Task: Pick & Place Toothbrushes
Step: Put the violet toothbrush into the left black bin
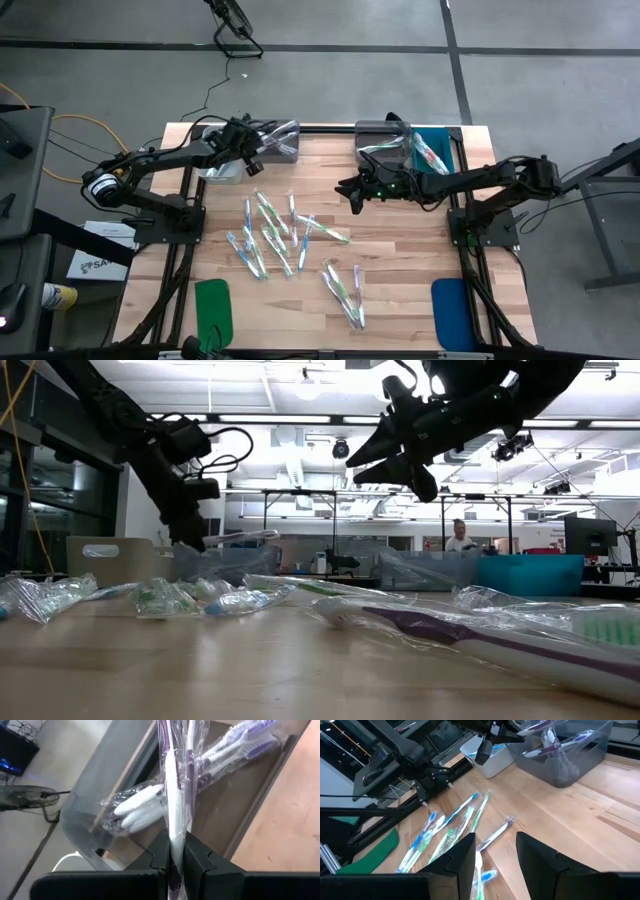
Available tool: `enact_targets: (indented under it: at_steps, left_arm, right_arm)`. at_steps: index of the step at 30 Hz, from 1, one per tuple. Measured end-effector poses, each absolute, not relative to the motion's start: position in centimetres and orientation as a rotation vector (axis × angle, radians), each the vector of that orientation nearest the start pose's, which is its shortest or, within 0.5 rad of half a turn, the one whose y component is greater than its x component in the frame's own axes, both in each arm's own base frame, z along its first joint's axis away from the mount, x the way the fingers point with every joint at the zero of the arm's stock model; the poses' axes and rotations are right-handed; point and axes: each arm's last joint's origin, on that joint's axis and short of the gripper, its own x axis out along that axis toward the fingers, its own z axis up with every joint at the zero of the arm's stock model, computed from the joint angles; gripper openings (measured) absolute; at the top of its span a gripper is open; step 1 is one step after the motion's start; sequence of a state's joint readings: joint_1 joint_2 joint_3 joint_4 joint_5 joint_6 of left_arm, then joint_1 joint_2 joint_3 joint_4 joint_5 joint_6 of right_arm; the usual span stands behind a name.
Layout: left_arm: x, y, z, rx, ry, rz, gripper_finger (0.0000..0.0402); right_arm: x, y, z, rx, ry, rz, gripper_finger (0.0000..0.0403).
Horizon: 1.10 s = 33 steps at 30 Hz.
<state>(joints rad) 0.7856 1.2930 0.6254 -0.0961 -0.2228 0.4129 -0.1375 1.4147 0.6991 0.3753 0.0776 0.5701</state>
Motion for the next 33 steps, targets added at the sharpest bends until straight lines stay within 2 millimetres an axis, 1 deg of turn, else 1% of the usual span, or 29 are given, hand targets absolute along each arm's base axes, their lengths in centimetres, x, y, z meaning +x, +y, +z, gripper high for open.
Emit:
enact_targets:
  at_steps: [8, 13, 16, 33]
  left_arm:
    - [16.90, 17.79, 18.52, 0.131, 0.957, 0.769, 0.0019]
    - [16.90, 17.80, 18.53, 0.133, 0.957, 0.770, 0.0053]
    - [16.91, 17.80, 18.53, 0.140, 0.960, 0.767, 0.0064]
    - [17.02, 17.91, 18.70, 0.168, 0.946, 0.765, 0.0072]
  right_arm:
    - [29.10, -4.24, 21.60, 0.573, 0.278, -0.304, 0.0134]
    - [29.14, -3.97, 21.60, 0.571, 0.280, -0.297, 0.0134]
    - [29.16, -3.82, 21.60, 0.571, 0.282, -0.291, 0.0134]
    - [29.18, -3.64, 21.59, 0.571, 0.284, -0.285, 0.0134]
